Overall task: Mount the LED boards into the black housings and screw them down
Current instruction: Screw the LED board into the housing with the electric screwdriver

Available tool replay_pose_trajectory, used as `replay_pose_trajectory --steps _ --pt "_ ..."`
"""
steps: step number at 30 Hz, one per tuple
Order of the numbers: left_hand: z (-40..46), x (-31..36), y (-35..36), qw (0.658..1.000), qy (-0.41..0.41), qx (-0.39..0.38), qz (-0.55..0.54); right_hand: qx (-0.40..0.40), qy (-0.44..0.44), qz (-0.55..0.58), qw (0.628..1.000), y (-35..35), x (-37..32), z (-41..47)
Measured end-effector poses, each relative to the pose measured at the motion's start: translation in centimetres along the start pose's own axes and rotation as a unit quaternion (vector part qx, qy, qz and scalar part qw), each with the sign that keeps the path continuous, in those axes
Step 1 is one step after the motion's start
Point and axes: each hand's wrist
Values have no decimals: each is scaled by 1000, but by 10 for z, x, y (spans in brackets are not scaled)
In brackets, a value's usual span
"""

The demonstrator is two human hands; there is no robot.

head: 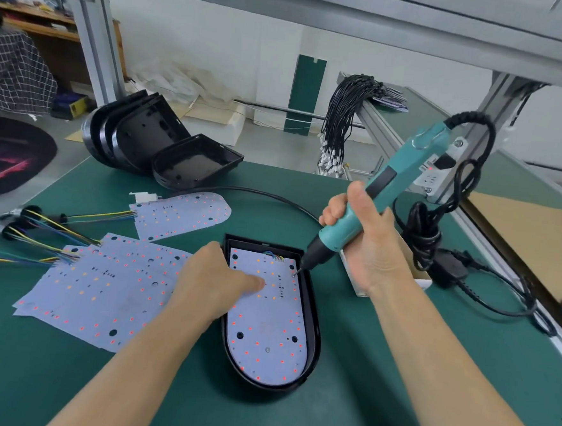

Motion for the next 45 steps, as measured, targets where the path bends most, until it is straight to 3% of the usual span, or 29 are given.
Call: replay_pose_trajectory --steps 4,8,10,12,14,18,22,23,25,27,29,32,34,39,45 --pt "-2 2 0 1000 -3 -1 -1 -38 9 -13 999 -5 -4 -2" --pt "-5 7 -1 1000 -11 1 2 -232 61 -40 970 -8 -14 3" --pt "-6 10 -2 1000 -11 -4 -10 -280 87 -49 955 -5 -17 8" --pt "-7 9 -3 999 -16 -14 -31 -247 89 -24 965 -1 -15 10" --pt "-5 3 -3 997 -32 -15 -62 -165 71 79 981 -1 -15 9" --pt "-1 -11 2 984 -59 15 -166 1 23 310 950 -22 -28 8" --pt "-5 -12 12 979 -32 42 -198 96 -16 310 946 -42 -42 0" --pt "-7 -10 12 985 -14 49 -167 111 -16 306 945 -46 -45 -3" --pt "-7 -8 8 995 28 98 -3 132 -19 309 942 -55 -53 -10" --pt "-8 1 3 965 88 188 162 142 -31 301 943 -65 -62 -16" --pt "-9 21 11 925 203 241 212 152 -51 282 946 -71 -72 -22" --pt "-2 67 48 901 347 138 220 162 -82 277 943 -74 -84 -28" --pt "10 96 81 883 386 53 262 173 -101 285 937 -75 -91 -31" --pt "42 122 153 854 338 -76 387 225 -125 232 938 -88 -102 -44" --pt "48 122 170 849 303 -86 425 251 -128 212 936 -103 -103 -54"
Point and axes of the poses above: each hand's wrist, its own z-axis towards the middle knuckle, its own y-axis out of the palm, x = y × z, and after that the axes turned 1 degree about y, right-handed
